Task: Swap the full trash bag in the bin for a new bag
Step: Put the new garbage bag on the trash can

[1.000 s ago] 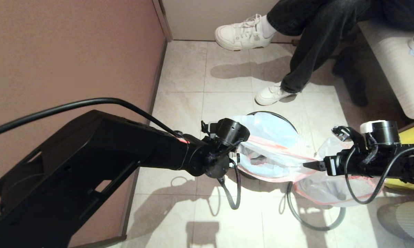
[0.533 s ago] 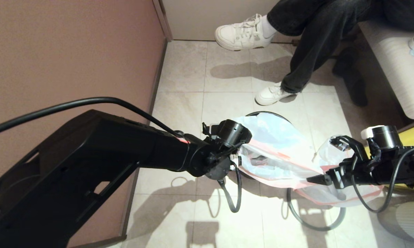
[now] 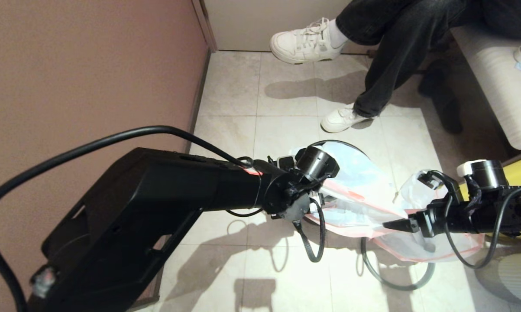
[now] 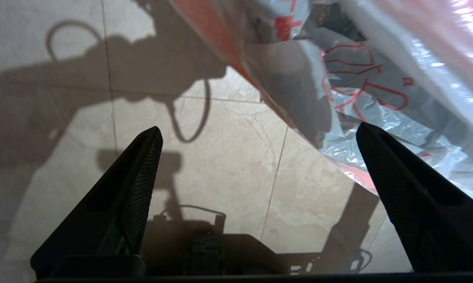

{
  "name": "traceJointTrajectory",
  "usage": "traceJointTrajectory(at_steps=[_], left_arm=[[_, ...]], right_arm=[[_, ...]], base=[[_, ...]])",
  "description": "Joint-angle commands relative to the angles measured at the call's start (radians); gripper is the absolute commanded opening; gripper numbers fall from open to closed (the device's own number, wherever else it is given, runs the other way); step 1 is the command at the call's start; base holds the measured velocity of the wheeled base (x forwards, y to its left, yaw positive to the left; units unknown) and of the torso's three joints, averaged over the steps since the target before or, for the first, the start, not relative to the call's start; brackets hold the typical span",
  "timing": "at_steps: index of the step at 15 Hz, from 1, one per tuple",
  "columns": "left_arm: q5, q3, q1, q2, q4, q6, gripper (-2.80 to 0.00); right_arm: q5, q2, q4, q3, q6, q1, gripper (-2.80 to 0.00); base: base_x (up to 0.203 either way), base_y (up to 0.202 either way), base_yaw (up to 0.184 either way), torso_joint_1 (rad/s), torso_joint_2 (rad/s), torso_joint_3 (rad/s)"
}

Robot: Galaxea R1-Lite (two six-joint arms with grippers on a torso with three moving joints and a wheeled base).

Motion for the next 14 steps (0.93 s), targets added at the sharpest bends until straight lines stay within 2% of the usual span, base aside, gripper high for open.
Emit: traceJointTrajectory(at_steps=[1, 5, 8, 14], left_arm=[[0.003, -0.075, -0.001, 0.087, 0.076, -0.035, 0.0], [0.004, -0.083, 0.001, 0.127, 0.087, -0.06, 0.0], [0.02, -0.082, 0.005, 0.122, -0.056, -0.086, 0.0], [0.022, -0.068, -0.041, 0.06, -0.069, -0.086, 0.0]], right_arm=[[0.004, 0.004, -0.002, 0.0, -0.001, 0.0, 0.0], [0.004, 0.002, -0.005, -0.001, -0.001, 0.0, 0.0], [0.004, 0.002, -0.031, 0.003, 0.013, 0.0, 0.0], [0.004, 0.004, -0.034, 0.002, 0.02, 0.0, 0.0]], base=[[0.0, 0.0, 0.0, 0.0, 0.0, 0.0], [0.0, 0.0, 0.0, 0.0, 0.0, 0.0], [0.0, 0.0, 0.0, 0.0, 0.0, 0.0], [0.0, 0.0, 0.0, 0.0, 0.0, 0.0]])
